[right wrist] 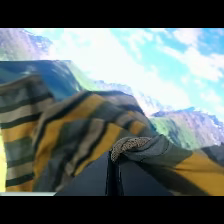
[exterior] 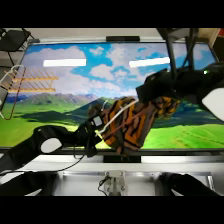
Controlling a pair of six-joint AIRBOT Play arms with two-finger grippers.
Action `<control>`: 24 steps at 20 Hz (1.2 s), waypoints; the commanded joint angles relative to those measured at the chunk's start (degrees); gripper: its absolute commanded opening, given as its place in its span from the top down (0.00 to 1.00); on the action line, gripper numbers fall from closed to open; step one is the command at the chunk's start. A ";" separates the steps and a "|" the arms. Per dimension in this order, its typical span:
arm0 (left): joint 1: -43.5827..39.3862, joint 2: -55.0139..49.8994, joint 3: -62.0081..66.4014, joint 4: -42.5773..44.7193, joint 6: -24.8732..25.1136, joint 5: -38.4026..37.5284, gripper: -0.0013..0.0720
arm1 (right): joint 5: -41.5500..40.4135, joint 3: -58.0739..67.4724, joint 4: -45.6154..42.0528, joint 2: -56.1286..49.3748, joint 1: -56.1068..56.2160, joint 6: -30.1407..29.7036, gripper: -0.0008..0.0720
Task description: Fold the shirts.
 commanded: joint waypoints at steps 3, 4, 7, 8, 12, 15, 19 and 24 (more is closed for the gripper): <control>-0.70 -3.56 0.07 0.04 -3.17 7.02 0.91 | -0.35 0.07 10.67 -0.02 -0.02 -0.33 0.90; -0.74 -4.44 0.07 0.04 -3.13 6.97 0.91 | -0.37 0.07 12.59 -0.04 -0.02 -0.57 0.90; -1.31 -5.40 0.07 0.04 -1.88 7.41 0.91 | -0.50 0.07 18.43 -0.04 -0.02 -1.22 0.90; -1.77 -5.40 0.07 0.04 -1.20 7.37 0.91 | -0.44 0.07 19.71 -0.04 -0.02 -1.22 0.90; -1.64 -4.52 0.09 0.07 -1.70 7.28 0.91 | 1.99 0.07 20.96 -0.04 -0.02 -0.96 0.89; -1.64 -2.12 0.07 0.09 -1.77 6.34 0.91 | 2.97 0.07 16.37 -0.02 -0.02 1.62 0.87; -1.62 -1.16 0.07 0.09 -4.48 5.62 0.91 | 2.69 0.07 16.96 0.11 -0.02 1.55 0.90; -1.64 -0.96 0.07 1.66 -4.22 0.63 0.91 | -2.14 0.07 14.19 2.80 -0.04 0.85 0.90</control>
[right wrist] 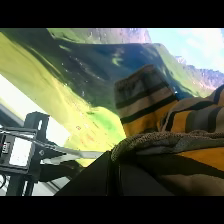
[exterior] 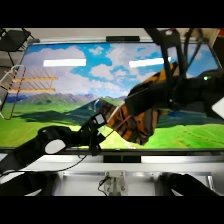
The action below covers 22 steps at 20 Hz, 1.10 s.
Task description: Fold the shirts.
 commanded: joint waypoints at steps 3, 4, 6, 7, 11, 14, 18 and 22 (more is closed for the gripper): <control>0.02 4.37 -0.02 4.17 0.87 -8.11 0.91 | 1.05 0.04 -13.00 3.39 -0.04 0.28 0.90; 0.02 6.29 -0.02 4.35 2.23 -9.81 0.91 | 2.16 0.04 -17.22 3.67 -0.04 0.33 0.90; -0.04 9.73 -0.02 4.39 3.17 -15.65 0.91 | 3.06 0.04 -22.64 3.54 -0.09 0.42 0.90; -0.22 11.04 -0.02 4.52 3.15 -18.62 0.91 | 2.82 0.04 -23.02 3.54 -0.09 0.04 0.90; -0.42 16.48 -0.02 4.70 4.15 -18.16 0.91 | 3.74 0.04 -22.08 3.54 -0.09 0.02 0.90; -0.46 14.53 -0.02 4.24 9.84 -18.38 0.91 | 2.23 0.04 -19.34 3.54 -0.07 0.02 0.90; -0.46 7.52 0.02 2.27 17.42 -8.61 0.91 | -0.94 0.04 -13.00 3.54 -0.09 0.04 0.90; -0.39 -0.52 2.56 2.34 18.08 2.23 0.91 | -0.94 0.04 -4.72 3.54 -0.07 0.83 0.90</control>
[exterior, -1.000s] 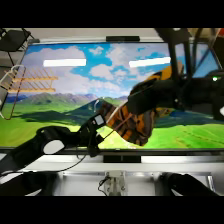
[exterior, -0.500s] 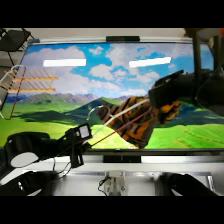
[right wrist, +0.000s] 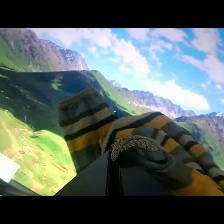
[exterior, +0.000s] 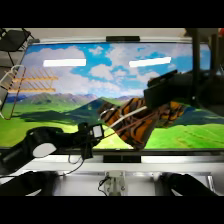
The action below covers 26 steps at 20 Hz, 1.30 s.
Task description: Fold the shirts.
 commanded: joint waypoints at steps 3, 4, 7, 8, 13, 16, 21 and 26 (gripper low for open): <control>1.05 -10.36 4.13 -0.42 -2.01 13.77 0.91 | -0.76 0.04 11.41 0.04 0.11 2.05 0.90; 1.46 -11.61 4.98 -0.74 -2.84 14.62 0.91 | -0.70 0.04 12.15 0.04 0.11 2.45 0.90; 1.73 -13.53 6.51 -0.72 -2.82 14.40 0.91 | -0.63 0.02 14.23 0.04 0.11 3.67 0.90; 1.62 -13.60 6.60 -0.74 -2.82 13.49 0.91 | -0.66 -0.02 14.75 0.04 0.11 4.24 0.90; 1.64 -12.37 6.60 -1.14 -2.84 7.63 0.91 | -0.46 0.00 11.32 -0.07 0.09 4.83 0.36; 1.62 -11.78 6.60 -4.09 -2.84 6.29 0.91 | -1.31 0.87 7.72 1.03 0.09 5.14 0.36; 1.64 -12.02 6.60 -8.44 -2.82 6.36 0.91 | 0.00 7.37 -4.02 5.97 0.09 11.43 0.15; 1.62 -12.02 6.60 -8.44 -2.82 6.29 0.91 | 4.59 8.66 -11.08 8.50 0.09 16.15 0.15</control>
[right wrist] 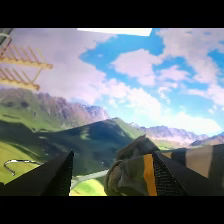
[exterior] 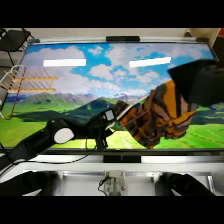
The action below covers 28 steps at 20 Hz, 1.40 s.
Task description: Fold the shirts.
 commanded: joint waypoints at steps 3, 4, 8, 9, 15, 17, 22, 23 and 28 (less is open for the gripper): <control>0.04 -0.04 0.07 -0.52 -0.04 -0.15 0.91 | 4.22 0.87 -8.20 -0.28 0.00 2.78 0.15; 0.04 -0.02 0.07 -0.50 -0.20 -0.17 0.91 | 8.22 0.85 -12.50 -0.52 0.00 2.64 0.15; 0.17 -0.02 0.07 -0.46 -0.44 -0.13 0.91 | 25.57 -1.27 -16.94 1.03 0.00 1.40 0.15; 0.17 -0.02 0.07 -0.44 -0.44 -0.13 0.91 | 25.29 -4.61 -14.82 2.97 0.00 3.41 0.15; 0.15 -0.02 0.07 -0.46 -0.46 -0.98 0.91 | 11.30 -25.62 -10.62 9.79 0.00 8.66 0.15; 0.15 -0.02 0.07 -0.46 -0.46 -2.99 0.91 | 4.33 -29.29 -10.75 9.79 0.00 9.92 0.15; 0.15 0.04 0.07 -0.46 -0.90 -4.42 0.91 | -0.70 -31.15 -11.04 6.88 -5.07 9.88 0.15; 0.15 0.04 0.07 -0.46 -0.90 -4.42 0.91 | -2.23 -31.15 -8.11 6.03 -7.52 8.13 0.15; 0.17 0.02 0.07 -0.44 -0.90 -4.39 0.91 | -1.38 -31.15 1.97 3.02 -16.50 2.08 0.48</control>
